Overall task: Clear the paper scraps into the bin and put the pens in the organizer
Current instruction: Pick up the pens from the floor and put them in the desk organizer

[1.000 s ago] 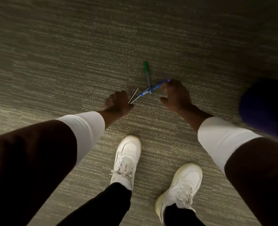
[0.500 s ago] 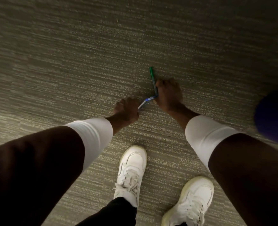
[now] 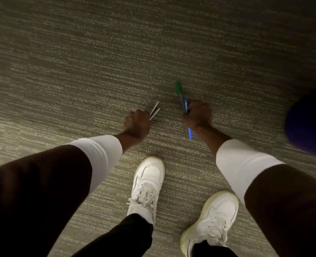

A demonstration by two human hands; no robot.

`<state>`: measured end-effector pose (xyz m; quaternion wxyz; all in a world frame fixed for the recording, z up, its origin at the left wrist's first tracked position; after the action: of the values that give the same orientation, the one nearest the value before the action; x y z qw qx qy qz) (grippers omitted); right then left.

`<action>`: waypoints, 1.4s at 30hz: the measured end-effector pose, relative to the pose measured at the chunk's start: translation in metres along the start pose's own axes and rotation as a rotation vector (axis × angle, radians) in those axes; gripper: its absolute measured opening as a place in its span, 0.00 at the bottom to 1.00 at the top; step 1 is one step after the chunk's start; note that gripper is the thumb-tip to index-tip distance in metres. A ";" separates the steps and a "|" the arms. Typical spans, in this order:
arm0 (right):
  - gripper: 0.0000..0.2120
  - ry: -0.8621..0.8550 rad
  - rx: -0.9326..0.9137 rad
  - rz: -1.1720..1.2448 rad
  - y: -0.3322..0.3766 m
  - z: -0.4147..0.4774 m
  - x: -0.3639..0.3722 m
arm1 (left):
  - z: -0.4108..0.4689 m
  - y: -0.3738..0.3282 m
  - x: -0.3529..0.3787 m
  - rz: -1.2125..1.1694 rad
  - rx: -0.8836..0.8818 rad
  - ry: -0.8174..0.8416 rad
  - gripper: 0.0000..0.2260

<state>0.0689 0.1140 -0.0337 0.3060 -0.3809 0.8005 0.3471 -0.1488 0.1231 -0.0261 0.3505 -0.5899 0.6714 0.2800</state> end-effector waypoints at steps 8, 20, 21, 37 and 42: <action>0.02 0.088 0.205 0.311 -0.067 -0.074 -0.011 | -0.037 -0.025 -0.033 -0.225 0.094 0.080 0.11; 0.07 0.071 0.139 0.746 -0.046 -0.212 -0.165 | -0.172 -0.107 -0.172 -0.687 0.215 0.109 0.07; 0.06 0.060 0.130 0.747 -0.044 -0.221 -0.177 | -0.180 -0.113 -0.181 -0.746 0.219 0.134 0.07; 0.06 0.040 0.122 0.819 0.019 -0.425 -0.389 | -0.345 -0.165 -0.354 -1.083 0.257 0.217 0.06; 0.07 0.048 0.212 0.801 0.050 -0.472 -0.464 | -0.373 -0.147 -0.428 -1.044 0.172 0.127 0.05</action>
<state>0.1633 -0.0503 0.6022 0.1653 -0.0140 0.9237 0.3454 -0.0311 0.0622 0.5454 0.4489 -0.8304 0.3292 -0.0239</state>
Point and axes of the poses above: each hand's wrist, its own z-axis towards the middle knuckle, its own x-axis out of the palm, y = z × x, the point moved 7 cm from there along z, towards the middle knuckle
